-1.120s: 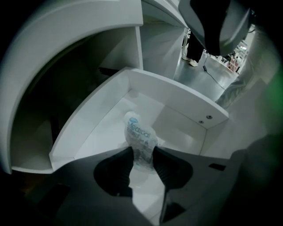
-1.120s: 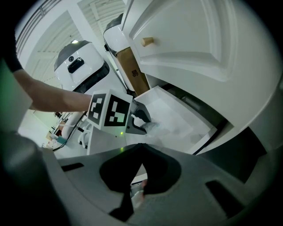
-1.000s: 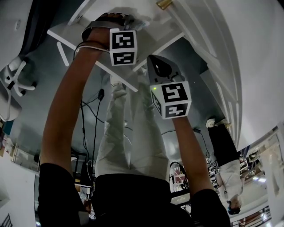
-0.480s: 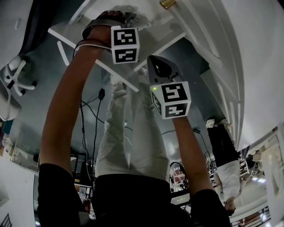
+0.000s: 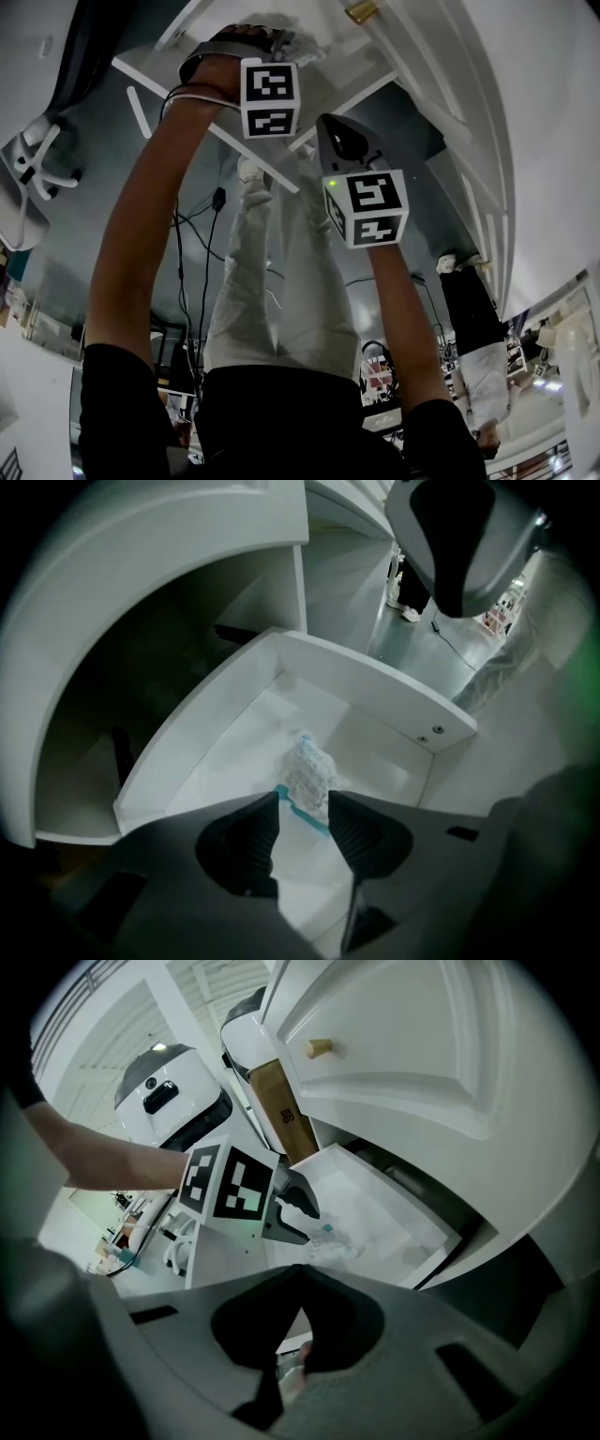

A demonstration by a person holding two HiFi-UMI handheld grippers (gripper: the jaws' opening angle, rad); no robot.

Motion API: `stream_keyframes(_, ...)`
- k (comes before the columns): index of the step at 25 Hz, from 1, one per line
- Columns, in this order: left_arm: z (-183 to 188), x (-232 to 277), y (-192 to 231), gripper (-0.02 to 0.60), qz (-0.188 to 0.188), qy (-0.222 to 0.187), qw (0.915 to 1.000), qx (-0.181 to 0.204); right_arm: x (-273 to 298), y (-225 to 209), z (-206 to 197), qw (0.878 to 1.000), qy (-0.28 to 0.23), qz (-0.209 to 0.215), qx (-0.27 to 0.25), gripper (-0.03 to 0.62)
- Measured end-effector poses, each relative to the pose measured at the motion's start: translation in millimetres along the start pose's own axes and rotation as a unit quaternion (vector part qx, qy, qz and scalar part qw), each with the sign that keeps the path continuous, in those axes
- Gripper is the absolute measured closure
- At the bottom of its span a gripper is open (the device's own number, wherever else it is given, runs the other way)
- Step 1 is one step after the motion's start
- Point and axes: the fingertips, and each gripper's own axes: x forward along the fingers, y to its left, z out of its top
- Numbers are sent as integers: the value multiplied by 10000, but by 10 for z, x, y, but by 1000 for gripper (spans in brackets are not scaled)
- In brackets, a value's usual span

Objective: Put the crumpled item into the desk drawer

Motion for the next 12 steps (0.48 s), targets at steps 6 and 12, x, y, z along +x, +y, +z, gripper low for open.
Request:
stream_keyframes(6, -2, -183, 50, 504, 68, -107, 9999, -85, -64, 44, 77, 10000, -41, -14, -41, 599)
stream_keyframes(12, 16, -375, 77, 554, 88, -273, 9988, -386, -146, 65, 176, 9999, -95, -35, -62, 599)
